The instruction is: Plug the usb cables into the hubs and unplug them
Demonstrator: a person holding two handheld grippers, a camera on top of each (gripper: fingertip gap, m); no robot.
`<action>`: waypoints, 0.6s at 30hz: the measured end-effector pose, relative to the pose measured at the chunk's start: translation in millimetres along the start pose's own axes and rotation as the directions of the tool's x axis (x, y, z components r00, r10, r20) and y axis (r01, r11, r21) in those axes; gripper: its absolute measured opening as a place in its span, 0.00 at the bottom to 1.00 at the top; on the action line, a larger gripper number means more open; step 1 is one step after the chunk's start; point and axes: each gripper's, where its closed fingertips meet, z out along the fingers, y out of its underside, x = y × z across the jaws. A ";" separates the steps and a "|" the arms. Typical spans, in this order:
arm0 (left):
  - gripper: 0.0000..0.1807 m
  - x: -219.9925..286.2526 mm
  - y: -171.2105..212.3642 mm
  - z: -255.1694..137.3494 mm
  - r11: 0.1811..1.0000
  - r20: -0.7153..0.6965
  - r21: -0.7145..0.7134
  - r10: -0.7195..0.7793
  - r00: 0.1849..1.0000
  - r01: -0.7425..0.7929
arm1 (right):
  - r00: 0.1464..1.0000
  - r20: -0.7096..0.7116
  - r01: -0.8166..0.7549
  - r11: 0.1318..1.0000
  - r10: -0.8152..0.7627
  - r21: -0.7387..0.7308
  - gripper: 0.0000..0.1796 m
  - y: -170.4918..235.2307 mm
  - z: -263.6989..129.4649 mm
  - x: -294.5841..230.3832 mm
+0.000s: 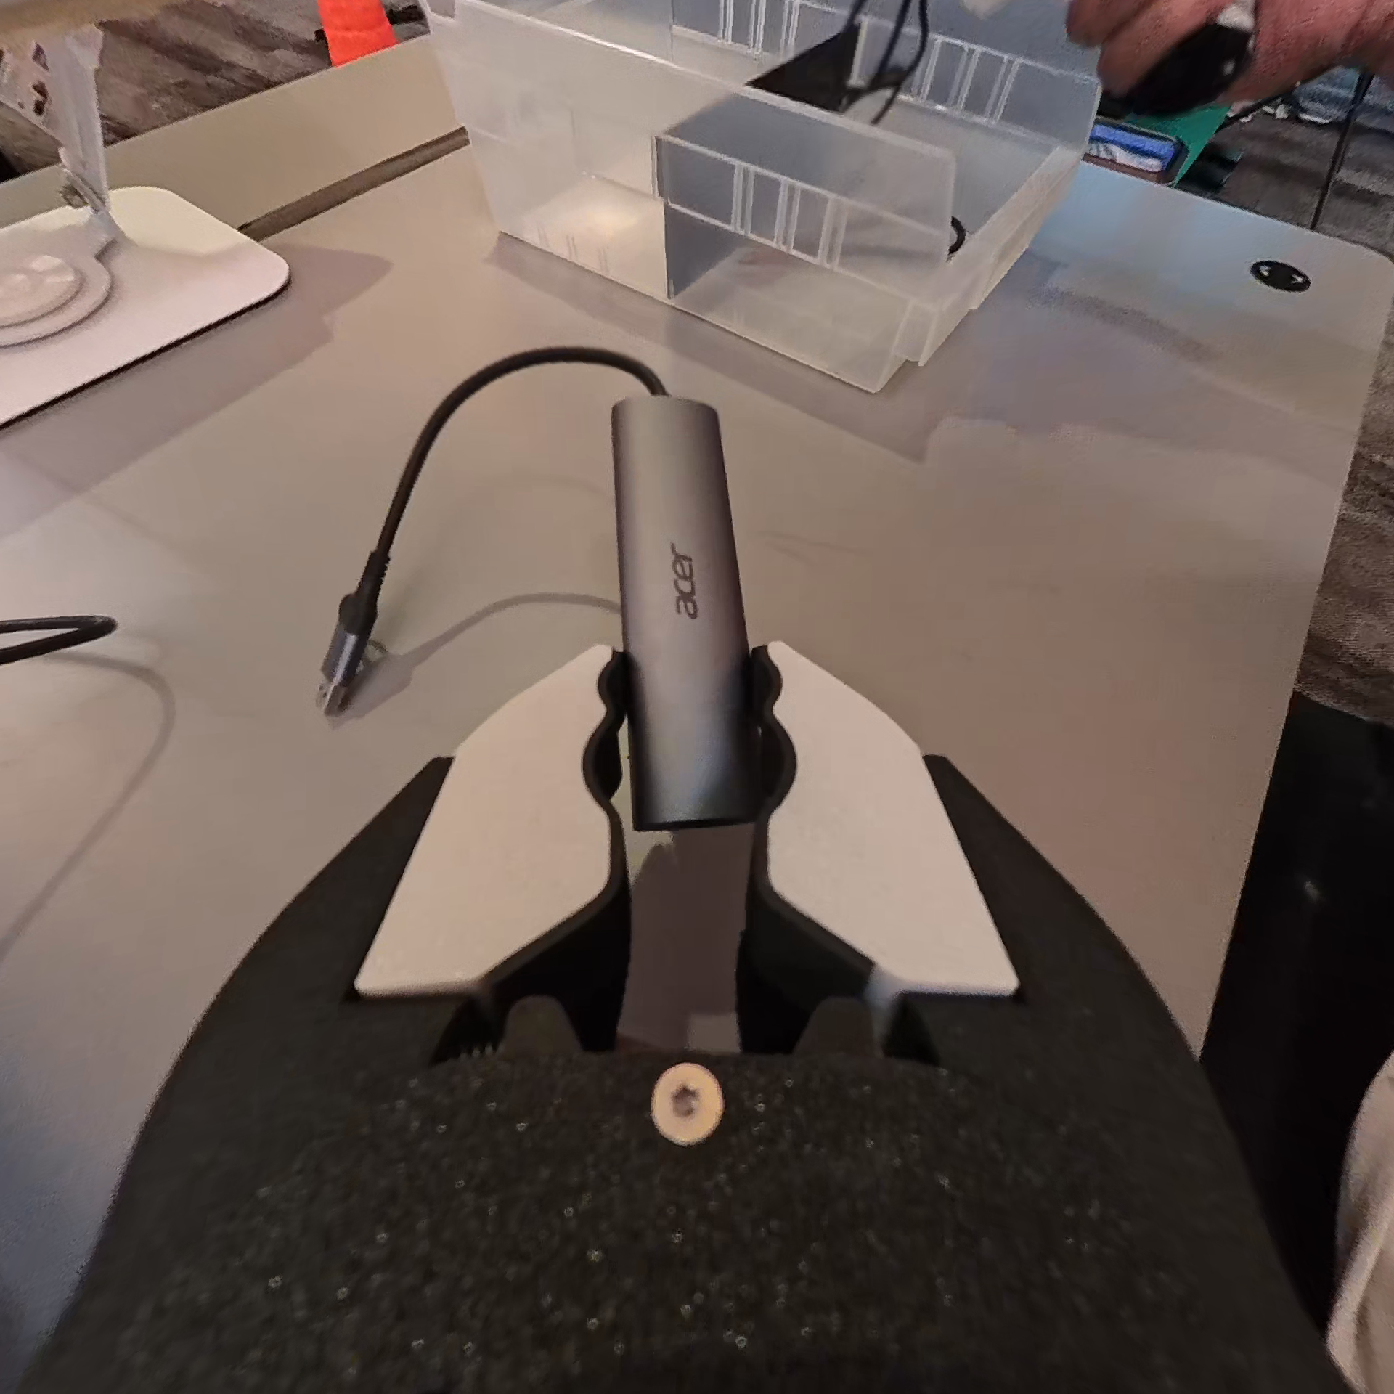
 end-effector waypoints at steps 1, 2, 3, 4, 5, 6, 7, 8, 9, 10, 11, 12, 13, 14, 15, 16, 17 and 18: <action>0.17 -1.0 0.8 0.2 1.000 -0.002 -0.003 -0.006 1.000 0.006 | 0.998 -0.015 -0.055 0.998 0.054 -0.042 0.08 12.5 3.1 9.8; 0.17 -2.0 1.3 0.3 1.000 -0.002 -0.004 -0.011 1.000 0.011 | 0.996 -0.052 -0.074 0.994 0.070 -0.081 0.08 23.1 4.6 18.9; 0.17 -2.8 1.8 0.5 1.000 -0.002 -0.004 -0.015 1.000 0.015 | 0.994 -0.101 -0.063 0.990 0.051 -0.122 0.08 31.6 4.3 27.4; 0.17 -3.0 2.5 0.9 1.000 -0.004 -0.006 -0.017 1.000 0.017 | 0.984 -0.178 -0.043 0.985 0.012 -0.168 0.08 38.1 1.0 39.4; 0.17 -2.7 3.2 1.3 1.000 -0.007 -0.009 -0.019 1.000 0.019 | 0.958 -0.284 -0.021 0.976 -0.043 -0.217 0.08 41.7 -5.9 56.5; 0.17 -2.2 3.8 1.7 1.000 -0.009 -0.012 -0.019 1.000 0.019 | 0.919 -0.381 0.000 0.964 -0.104 -0.264 0.09 42.3 -14.7 73.1; 0.17 -1.4 4.3 2.2 1.000 -0.011 -0.015 -0.018 1.000 0.017 | 0.885 -0.439 0.010 0.948 -0.156 -0.318 0.09 43.2 -22.1 84.7; 0.17 -0.3 4.9 2.9 1.000 -0.014 -0.018 -0.014 1.000 0.014 | 0.850 -0.484 0.003 0.919 -0.210 -0.393 0.09 46.8 -29.8 95.5; 0.17 0.8 5.2 3.6 1.000 -0.017 -0.021 -0.011 1.000 0.011 | 0.803 -0.528 -0.008 0.880 -0.277 -0.475 0.09 51.0 -38.4 107.1; 0.17 1.9 5.6 4.3 1.000 -0.019 -0.023 -0.009 1.000 0.008 | 0.764 -0.549 -0.023 0.836 -0.339 -0.548 0.09 55.3 -44.7 115.8; 0.17 3.3 6.0 5.0 1.000 -0.022 -0.026 -0.006 1.000 0.005 | 0.747 -0.547 -0.036 0.798 -0.379 -0.601 0.09 58.6 -46.5 120.5; 0.17 4.4 6.4 5.7 1.000 -0.024 -0.029 -0.003 1.000 0.002 | 0.738 -0.544 -0.043 0.776 -0.400 -0.629 0.09 59.2 -45.8 124.0; 0.17 5.3 6.7 6.1 1.000 -0.025 -0.031 0.001 1.000 -0.002 | 0.719 -0.553 -0.054 0.760 -0.420 -0.648 0.10 58.1 -46.5 128.9; 0.17 6.2 7.2 6.4 0.999 -0.026 -0.033 0.004 1.000 -0.005 | 0.692 -0.562 -0.070 0.733 -0.453 -0.677 0.13 57.4 -50.2 134.8; 0.17 6.8 7.4 6.3 0.999 -0.027 -0.035 0.008 1.000 -0.009 | 0.667 -0.564 -0.092 0.697 -0.487 -0.711 0.17 58.1 -55.3 139.8; 0.17 7.0 7.4 6.0 0.999 -0.024 -0.035 0.011 1.000 -0.012 | 0.656 -0.554 -0.124 0.651 -0.513 -0.749 0.19 61.7 -61.3 141.9; 0.17 6.8 7.0 5.4 0.999 -0.020 -0.034 0.014 1.000 -0.015 | 0.660 -0.528 -0.148 0.596 -0.535 -0.789 0.21 66.8 -66.7 140.5; 0.17 6.3 6.2 4.7 0.999 -0.015 -0.030 0.019 1.000 -0.019 | 0.661 -0.505 -0.159 0.554 -0.555 -0.817 0.23 70.0 -72.0 137.1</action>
